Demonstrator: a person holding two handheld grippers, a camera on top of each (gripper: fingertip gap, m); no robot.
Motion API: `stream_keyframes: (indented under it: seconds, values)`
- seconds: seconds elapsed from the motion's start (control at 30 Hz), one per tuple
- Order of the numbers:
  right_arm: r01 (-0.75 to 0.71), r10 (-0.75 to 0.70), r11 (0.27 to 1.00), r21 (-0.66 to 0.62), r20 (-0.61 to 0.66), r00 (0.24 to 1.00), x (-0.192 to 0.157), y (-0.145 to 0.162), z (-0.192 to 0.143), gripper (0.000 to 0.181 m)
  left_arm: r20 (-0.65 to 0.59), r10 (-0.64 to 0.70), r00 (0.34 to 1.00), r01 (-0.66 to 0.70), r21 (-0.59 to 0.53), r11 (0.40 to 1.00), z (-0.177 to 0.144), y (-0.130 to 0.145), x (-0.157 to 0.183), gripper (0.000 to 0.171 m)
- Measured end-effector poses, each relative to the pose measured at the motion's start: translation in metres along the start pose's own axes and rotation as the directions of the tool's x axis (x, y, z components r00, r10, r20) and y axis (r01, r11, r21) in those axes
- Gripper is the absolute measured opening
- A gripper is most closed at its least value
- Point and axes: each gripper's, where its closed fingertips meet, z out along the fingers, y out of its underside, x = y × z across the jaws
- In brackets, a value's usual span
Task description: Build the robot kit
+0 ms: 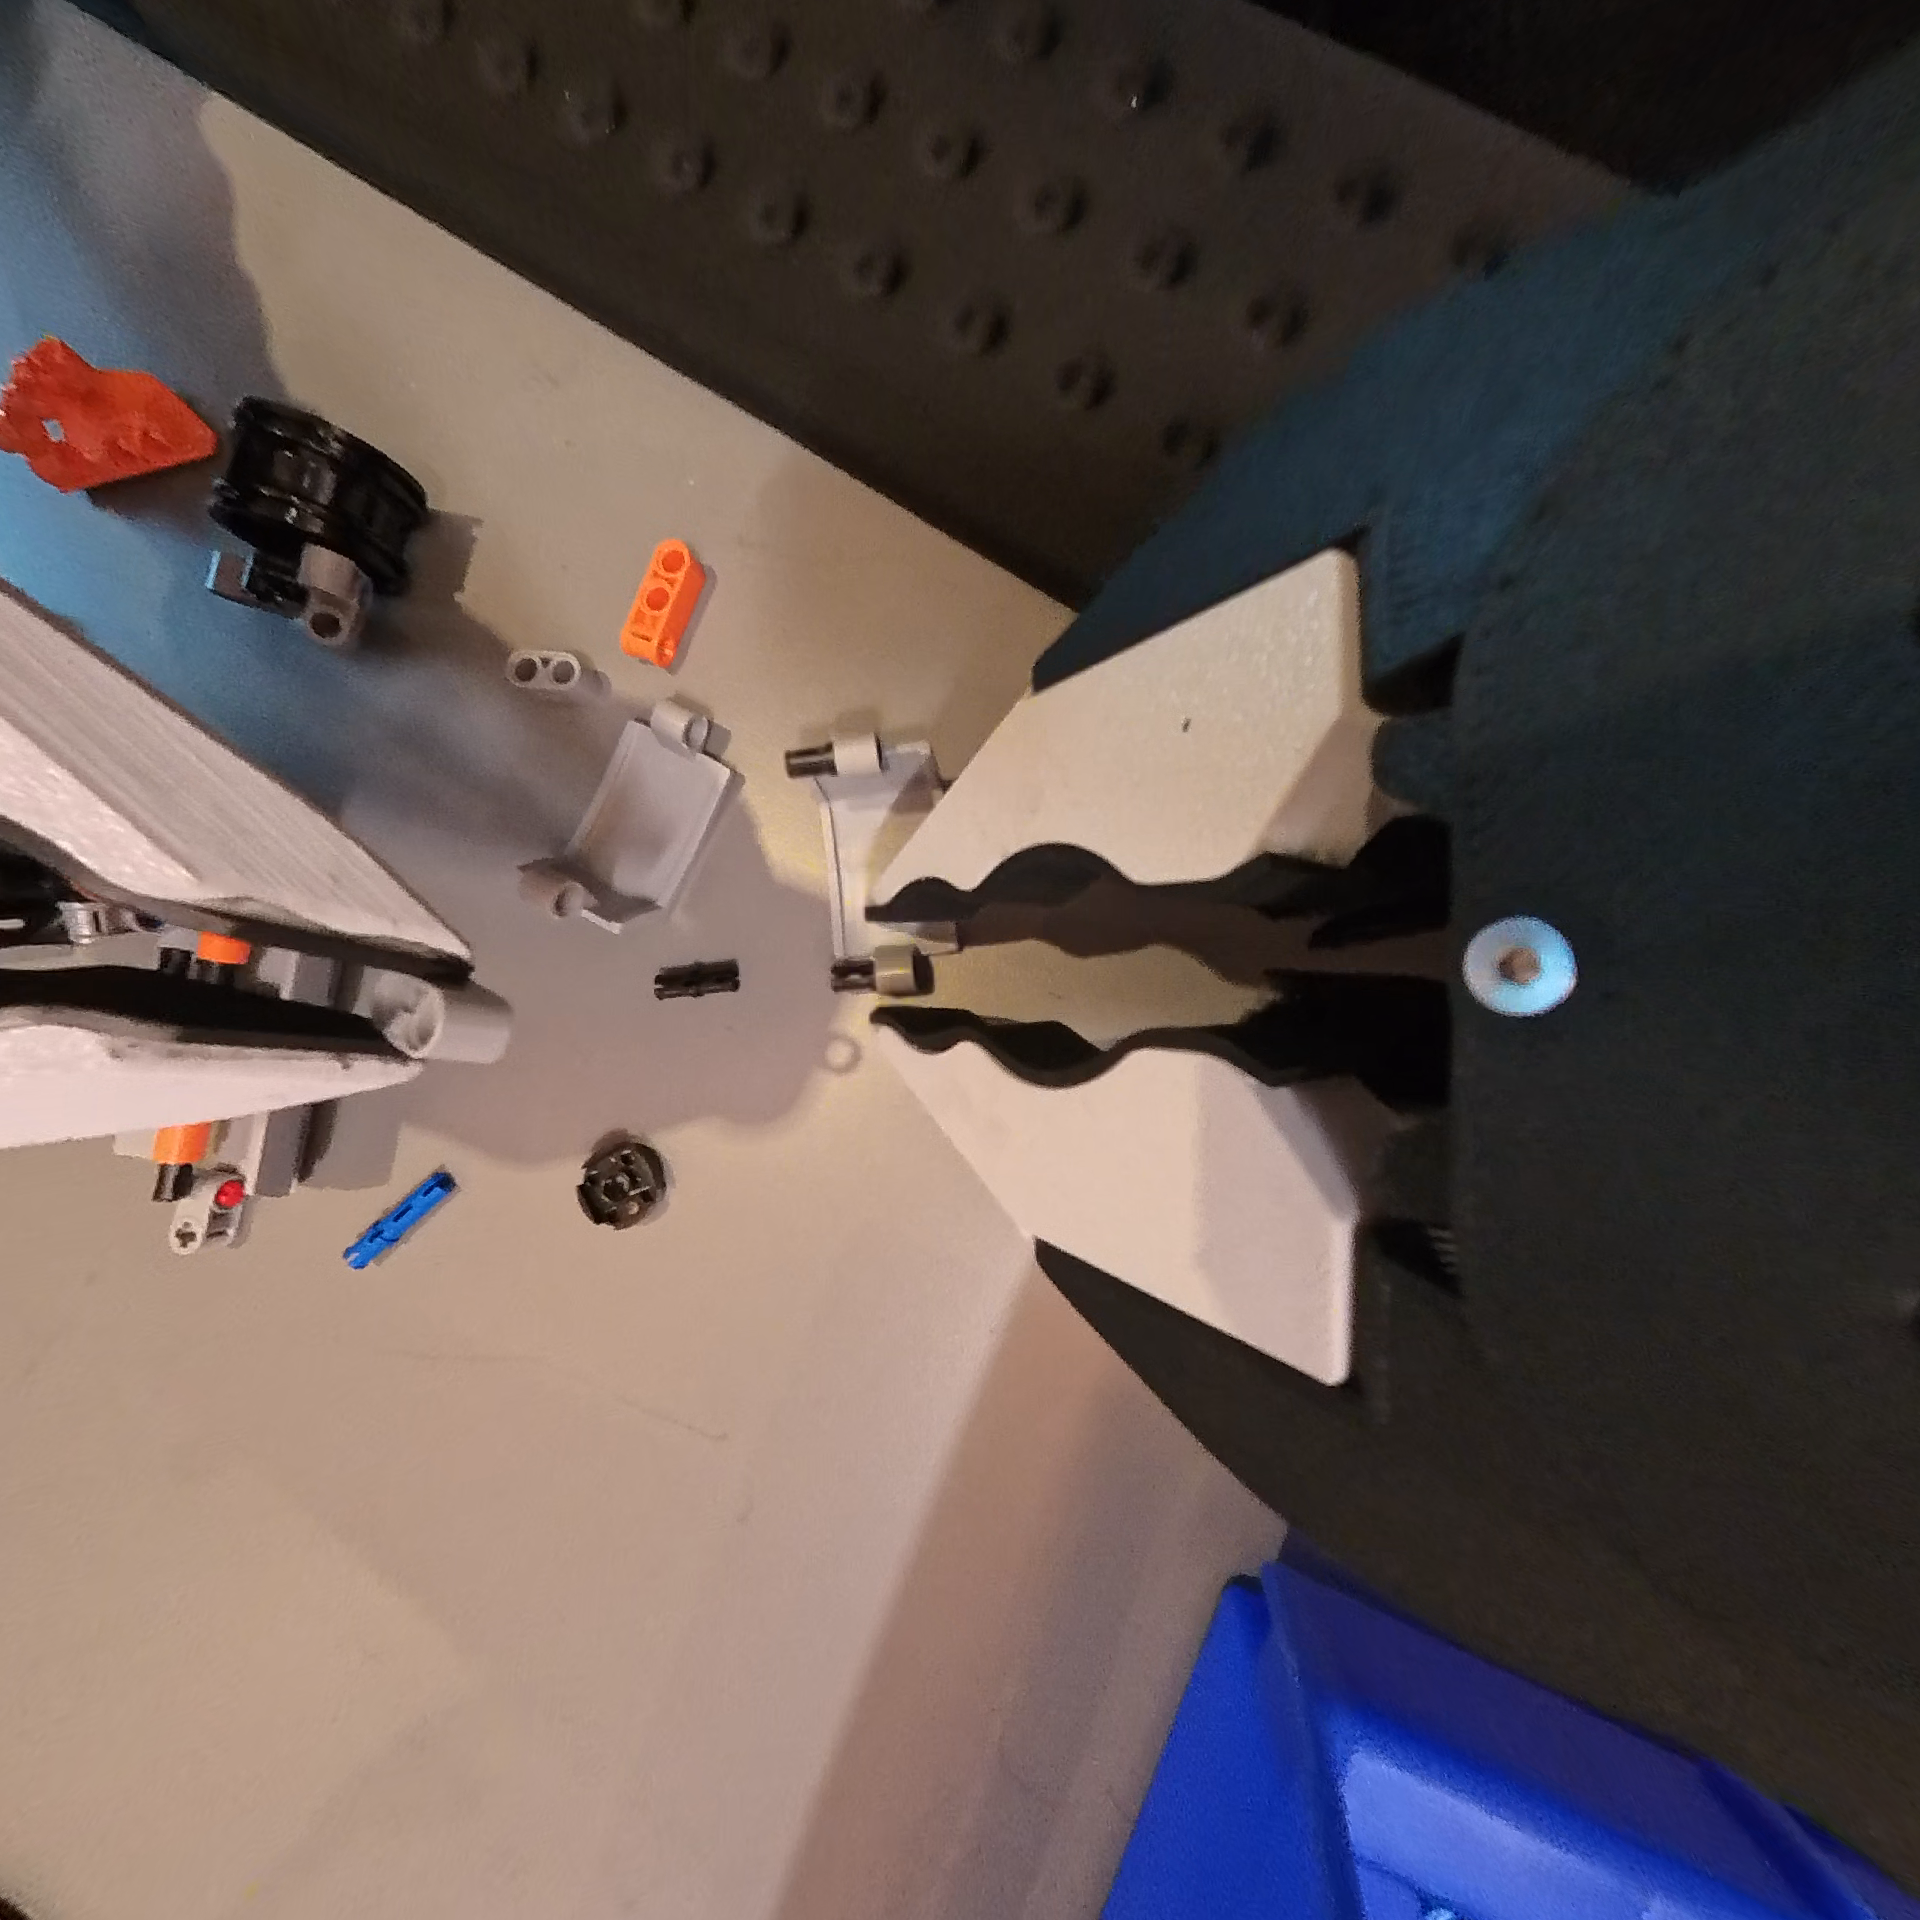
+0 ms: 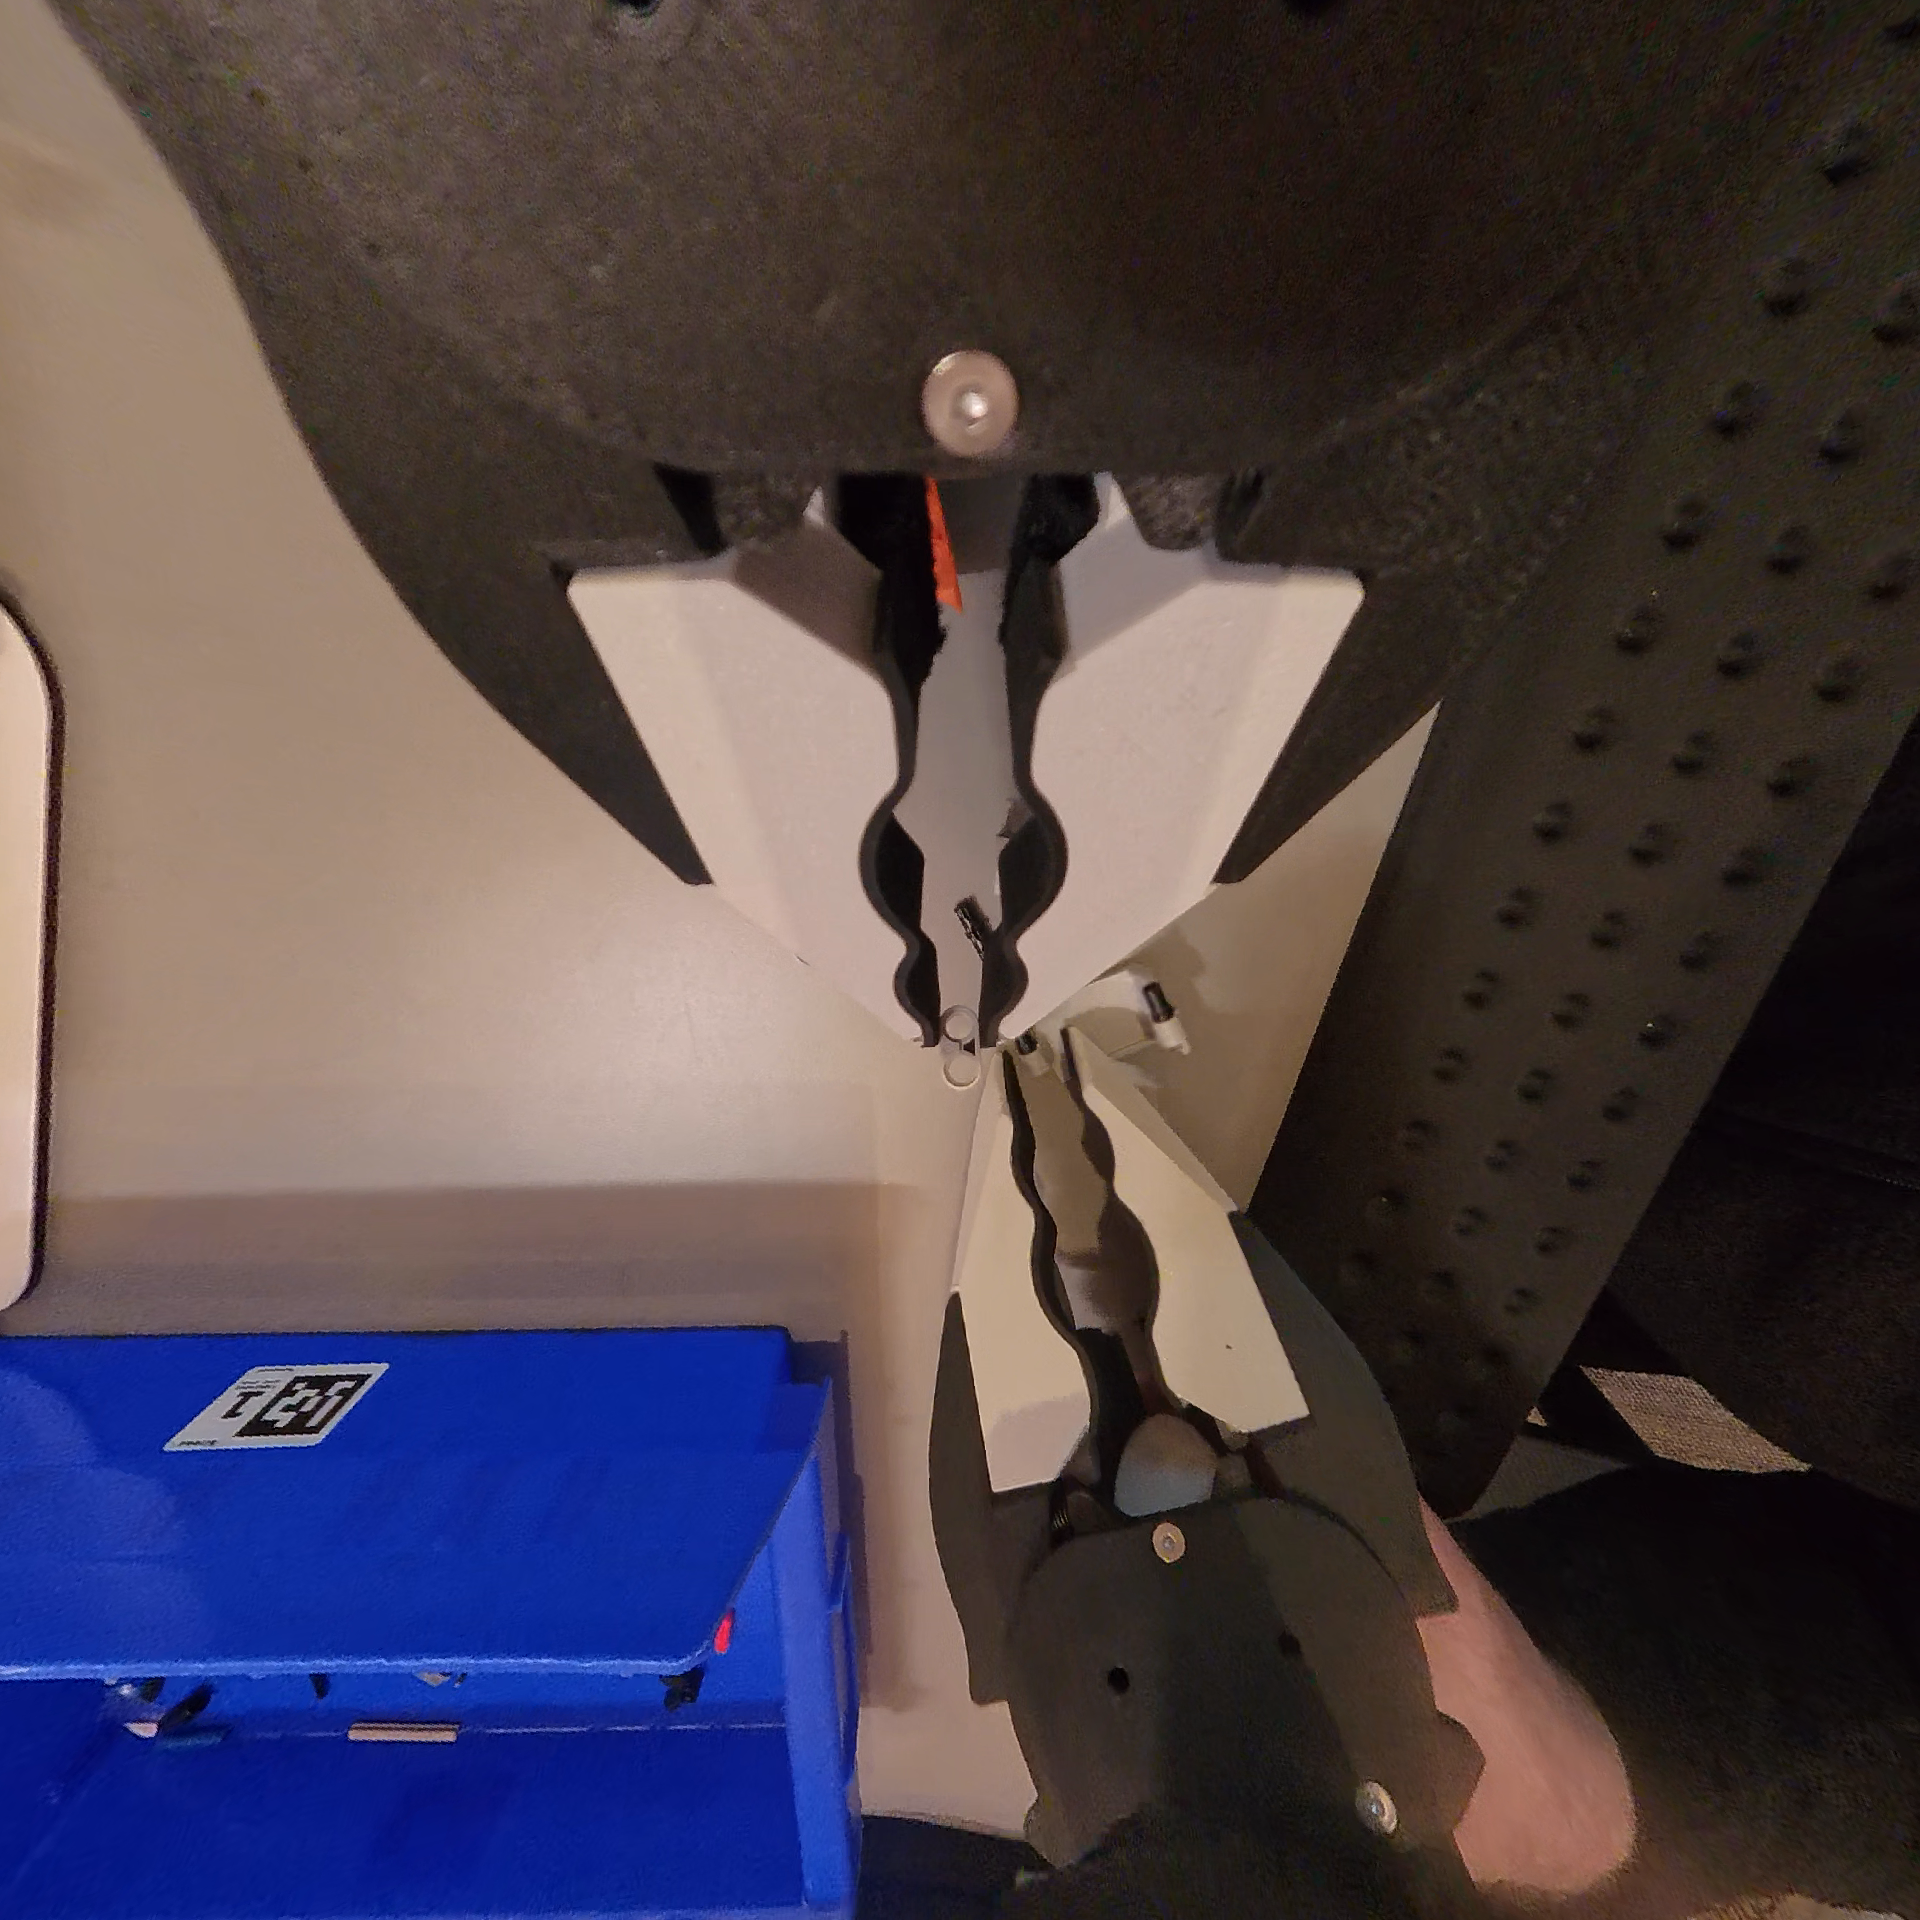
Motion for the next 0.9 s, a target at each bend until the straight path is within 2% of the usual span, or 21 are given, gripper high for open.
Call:
stream_keyframes:
  seconds: [0.23,0.43,0.67,0.9]
  values:
    - [0.002,-0.002,1.000,0.003,0.000,1.000,-0.001,-0.001,-0.001,0.005,0.017,0.020,1.000,-0.020,0.018,1.000,0.000,-0.003,0.000,0.005]
    - [-0.011,0.011,0.999,0.031,0.004,1.000,-0.001,-0.006,-0.002,0.005,0.088,0.066,0.994,-0.077,0.129,0.989,-0.015,-0.023,-0.004,0.005]
    - [-0.122,0.109,0.974,0.193,0.079,0.991,-0.002,-0.028,-0.014,0.005,0.190,0.131,0.973,-0.185,0.306,0.934,-0.052,-0.065,0.000,0.005]
    - [-0.200,0.154,0.925,0.322,0.162,0.975,-0.004,-0.048,-0.028,0.005,0.250,0.152,0.956,-0.235,0.350,0.907,-0.067,-0.084,0.003,0.005]
